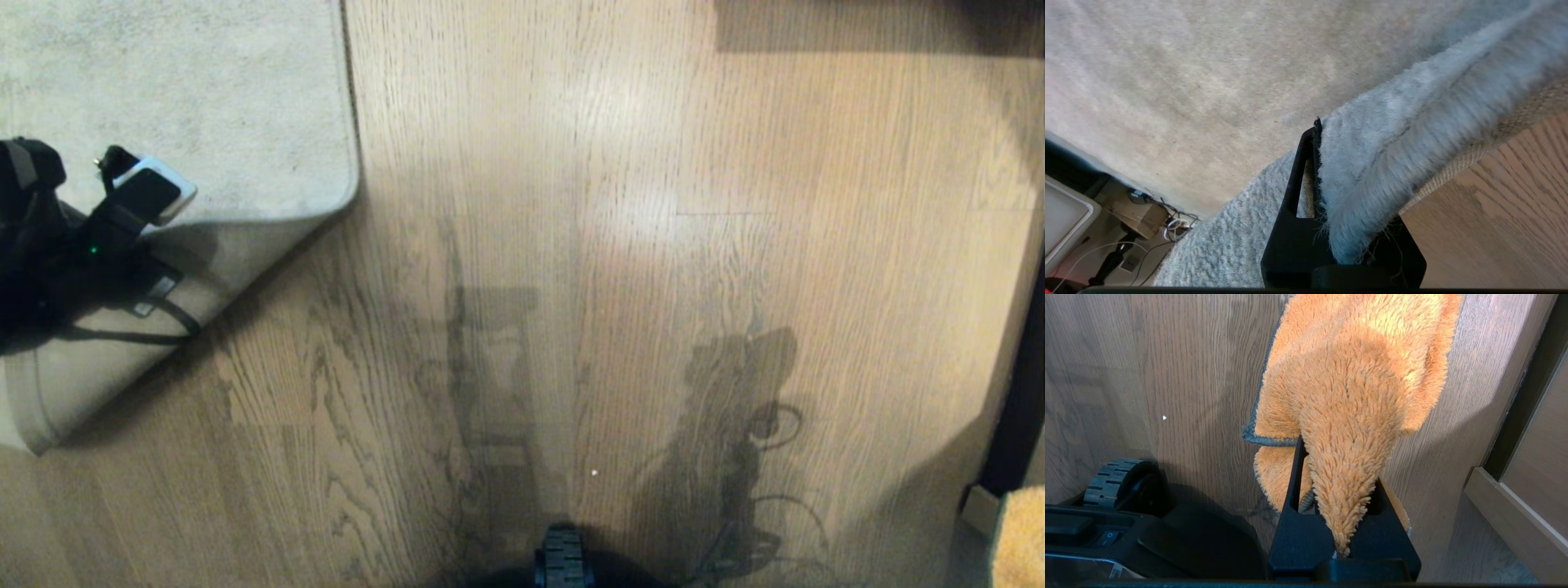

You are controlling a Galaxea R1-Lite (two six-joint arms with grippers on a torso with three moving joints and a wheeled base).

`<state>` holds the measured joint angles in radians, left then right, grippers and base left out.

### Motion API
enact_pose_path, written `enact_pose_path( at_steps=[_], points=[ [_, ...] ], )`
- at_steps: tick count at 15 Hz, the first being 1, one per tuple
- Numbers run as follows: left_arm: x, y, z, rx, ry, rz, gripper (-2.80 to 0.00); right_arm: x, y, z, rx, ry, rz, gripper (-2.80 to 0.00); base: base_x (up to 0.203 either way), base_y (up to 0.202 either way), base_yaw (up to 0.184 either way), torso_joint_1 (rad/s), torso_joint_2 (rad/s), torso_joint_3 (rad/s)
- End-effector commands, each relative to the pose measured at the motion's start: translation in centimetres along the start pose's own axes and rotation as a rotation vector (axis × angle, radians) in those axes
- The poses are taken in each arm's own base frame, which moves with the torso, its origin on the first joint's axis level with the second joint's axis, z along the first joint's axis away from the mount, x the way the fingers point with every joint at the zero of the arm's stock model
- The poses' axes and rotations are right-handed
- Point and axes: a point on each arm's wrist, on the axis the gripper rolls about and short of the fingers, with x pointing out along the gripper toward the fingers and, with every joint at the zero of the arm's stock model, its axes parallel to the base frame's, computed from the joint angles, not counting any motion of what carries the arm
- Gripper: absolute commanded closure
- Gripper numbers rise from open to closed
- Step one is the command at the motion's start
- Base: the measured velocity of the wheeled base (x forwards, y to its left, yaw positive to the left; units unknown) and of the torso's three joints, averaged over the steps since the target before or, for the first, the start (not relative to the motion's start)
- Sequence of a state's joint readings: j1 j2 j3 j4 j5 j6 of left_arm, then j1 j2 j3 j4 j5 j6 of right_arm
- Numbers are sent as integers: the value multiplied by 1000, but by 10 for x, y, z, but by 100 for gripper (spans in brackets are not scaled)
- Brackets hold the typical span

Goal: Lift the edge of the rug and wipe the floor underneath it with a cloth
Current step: Lift up the carpet

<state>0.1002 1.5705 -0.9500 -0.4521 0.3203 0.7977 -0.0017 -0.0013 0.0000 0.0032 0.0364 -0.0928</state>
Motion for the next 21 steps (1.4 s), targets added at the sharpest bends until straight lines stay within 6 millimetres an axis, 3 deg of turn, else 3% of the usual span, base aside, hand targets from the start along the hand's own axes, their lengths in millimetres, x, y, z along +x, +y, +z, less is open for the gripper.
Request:
enact_pose_path(
  at_steps=[1, 5, 11, 21],
  points=[
    [-7, 11, 0, -10, -7, 37, 0, 0, 0, 0, -1, 1, 1, 0, 0, 0, 0, 0, 0, 0],
    [-14, 25, -10, -24, 19, 81, 0, 0, 0, 0, -1, 1, 1, 0, 0, 0, 0, 0, 0, 0],
    [-24, 23, -16, -24, 28, 78, 0, 0, 0, 0, -1, 2, 1, 0, 0, 0, 0, 0, 0, 0],
    [-23, 21, -19, -19, 39, 69, 0, 0, 0, 0, -1, 1, 1, 0, 0, 0, 0, 0, 0, 0]
  ],
)
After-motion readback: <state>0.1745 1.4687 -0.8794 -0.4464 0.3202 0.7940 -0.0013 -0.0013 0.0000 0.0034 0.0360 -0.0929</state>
